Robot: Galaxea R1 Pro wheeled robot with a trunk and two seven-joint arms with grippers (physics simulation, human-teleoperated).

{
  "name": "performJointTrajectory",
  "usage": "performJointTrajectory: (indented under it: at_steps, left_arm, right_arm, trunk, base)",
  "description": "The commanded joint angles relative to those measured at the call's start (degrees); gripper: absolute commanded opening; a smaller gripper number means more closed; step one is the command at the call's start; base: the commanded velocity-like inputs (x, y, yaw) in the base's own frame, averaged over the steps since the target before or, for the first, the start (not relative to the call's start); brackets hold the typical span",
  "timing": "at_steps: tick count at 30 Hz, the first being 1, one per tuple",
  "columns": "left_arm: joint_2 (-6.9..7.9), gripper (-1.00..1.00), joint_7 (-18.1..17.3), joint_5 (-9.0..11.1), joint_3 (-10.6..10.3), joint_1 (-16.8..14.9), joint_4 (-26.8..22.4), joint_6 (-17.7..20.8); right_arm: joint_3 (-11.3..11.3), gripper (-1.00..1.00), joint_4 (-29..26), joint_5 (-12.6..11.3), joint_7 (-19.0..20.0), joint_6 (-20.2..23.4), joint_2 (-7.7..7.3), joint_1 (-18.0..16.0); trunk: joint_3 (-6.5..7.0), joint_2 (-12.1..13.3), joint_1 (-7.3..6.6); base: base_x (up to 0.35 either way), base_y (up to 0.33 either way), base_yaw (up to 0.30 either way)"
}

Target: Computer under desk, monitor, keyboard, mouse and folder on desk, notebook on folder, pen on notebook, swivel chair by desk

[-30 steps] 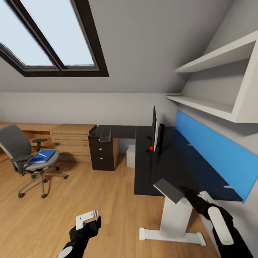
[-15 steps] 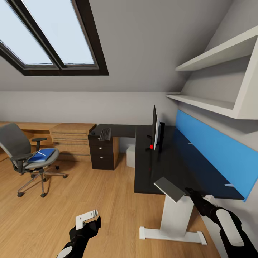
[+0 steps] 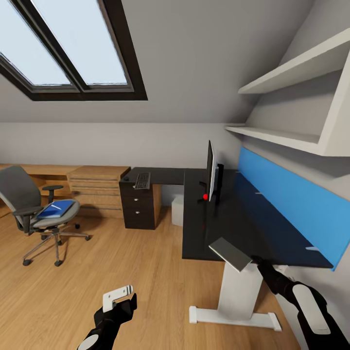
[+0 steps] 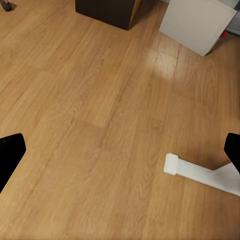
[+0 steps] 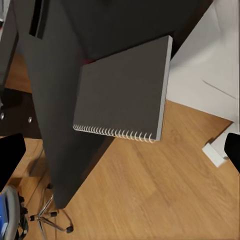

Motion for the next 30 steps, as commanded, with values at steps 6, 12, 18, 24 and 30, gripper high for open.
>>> performJointTrajectory:
  at_steps: [6,12,18,24,30]
  left_arm:
    - [0.05,1.0,0.5,0.4,-0.1,0.0,0.0,0.1]
    - [0.05,1.0,0.4,0.5,-0.1,0.0,0.0,0.1]
    - [0.05,1.0,0.4,0.5,-0.1,0.0,0.0,0.1]
    - [0.05,1.0,0.5,0.5,0.0,0.0,0.0,0.1]
    - [0.05,1.0,0.5,0.5,-0.1,0.0,0.0,0.1]
  right_arm:
    - [-0.6,1.0,0.6,-1.0,-0.5,0.2,0.06,0.0]
    - [-0.9,1.0,0.7,-4.0,-0.1,0.0,0.28,0.0]
    - [-1.3,1.0,1.8,-10.0,2.2,0.6,-0.08,0.0]
    - [-1.6,1.0,5.7,-16.2,7.5,7.1,-1.66,-0.1]
    - [-2.7,1.0,8.5,-19.6,13.0,11.2,-3.88,-0.1]
  trunk:
    - [-1.14,-2.5,1.33]
    - [-2.22,-4.9,2.65]
    - [-3.29,-7.3,3.97]
    - [-4.37,-9.7,5.28]
    - [-5.45,-12.1,6.6]
  base:
    - [0.0,0.0,0.0]
    - [0.0,0.0,0.0]
    - [0.0,0.0,0.0]
    - [0.0,0.0,0.0]
    - [0.0,0.0,0.0]
